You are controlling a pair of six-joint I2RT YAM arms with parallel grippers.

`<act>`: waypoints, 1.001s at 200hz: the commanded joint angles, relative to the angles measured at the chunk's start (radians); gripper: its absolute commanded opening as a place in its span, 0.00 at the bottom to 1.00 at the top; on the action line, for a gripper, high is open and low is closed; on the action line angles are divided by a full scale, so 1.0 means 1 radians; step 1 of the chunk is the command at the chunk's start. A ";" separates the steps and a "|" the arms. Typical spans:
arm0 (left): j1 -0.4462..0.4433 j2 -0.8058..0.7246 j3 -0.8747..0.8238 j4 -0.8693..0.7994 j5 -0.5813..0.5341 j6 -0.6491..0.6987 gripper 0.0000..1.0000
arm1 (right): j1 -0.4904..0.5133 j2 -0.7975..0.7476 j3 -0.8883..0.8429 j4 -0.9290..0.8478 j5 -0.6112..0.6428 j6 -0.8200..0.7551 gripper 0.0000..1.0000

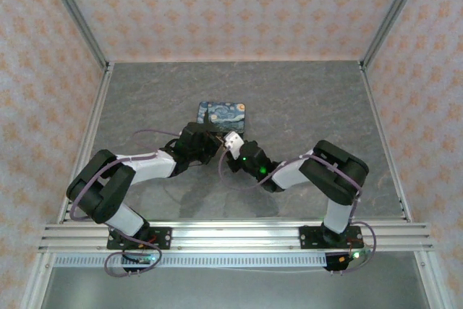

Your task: Unlock the padlock with the key

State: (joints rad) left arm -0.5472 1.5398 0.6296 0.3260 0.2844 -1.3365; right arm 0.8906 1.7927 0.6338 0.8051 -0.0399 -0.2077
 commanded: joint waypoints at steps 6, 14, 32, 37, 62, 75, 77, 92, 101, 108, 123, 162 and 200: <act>-0.011 0.004 0.025 -0.010 0.041 0.005 0.02 | -0.021 -0.013 0.036 0.022 -0.021 0.232 0.00; -0.011 0.007 0.025 -0.006 0.041 0.004 0.02 | -0.021 -0.012 0.033 0.024 -0.027 0.252 0.00; -0.011 0.009 0.029 -0.012 0.038 0.014 0.02 | -0.022 -0.013 0.027 0.012 -0.029 0.273 0.00; -0.011 0.008 0.031 -0.018 0.036 0.020 0.03 | -0.023 -0.012 0.026 0.011 -0.021 0.279 0.00; -0.007 -0.009 0.046 -0.077 0.014 0.069 0.19 | -0.028 -0.008 0.016 -0.003 -0.016 0.333 0.00; 0.001 -0.025 0.051 -0.117 -0.001 0.098 0.35 | -0.030 -0.007 0.011 -0.009 -0.030 0.373 0.00; 0.001 -0.028 0.051 -0.123 -0.003 0.102 0.36 | -0.031 -0.007 0.009 -0.007 -0.033 0.386 0.00; 0.013 -0.055 0.050 -0.157 -0.014 0.132 0.45 | -0.036 -0.010 0.000 -0.005 -0.053 0.458 0.00; 0.022 -0.073 0.051 -0.181 -0.019 0.152 0.50 | -0.036 -0.012 -0.006 0.000 -0.067 0.510 0.00; 0.030 -0.089 0.054 -0.206 -0.024 0.167 0.55 | -0.038 -0.015 -0.012 0.002 -0.076 0.550 0.00; 0.045 -0.127 0.060 -0.267 -0.041 0.201 0.62 | -0.039 -0.021 -0.030 0.028 -0.102 0.633 0.00; 0.095 -0.224 0.087 -0.402 -0.086 0.298 0.76 | -0.043 -0.020 -0.067 0.068 -0.155 0.859 0.00; 0.169 -0.253 0.161 -0.519 -0.103 0.413 0.83 | -0.085 0.023 -0.090 0.139 -0.244 1.071 0.02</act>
State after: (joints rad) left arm -0.4221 1.3060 0.7280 -0.0673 0.2260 -1.0409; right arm 0.8352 1.7920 0.5720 0.8883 -0.1982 0.6601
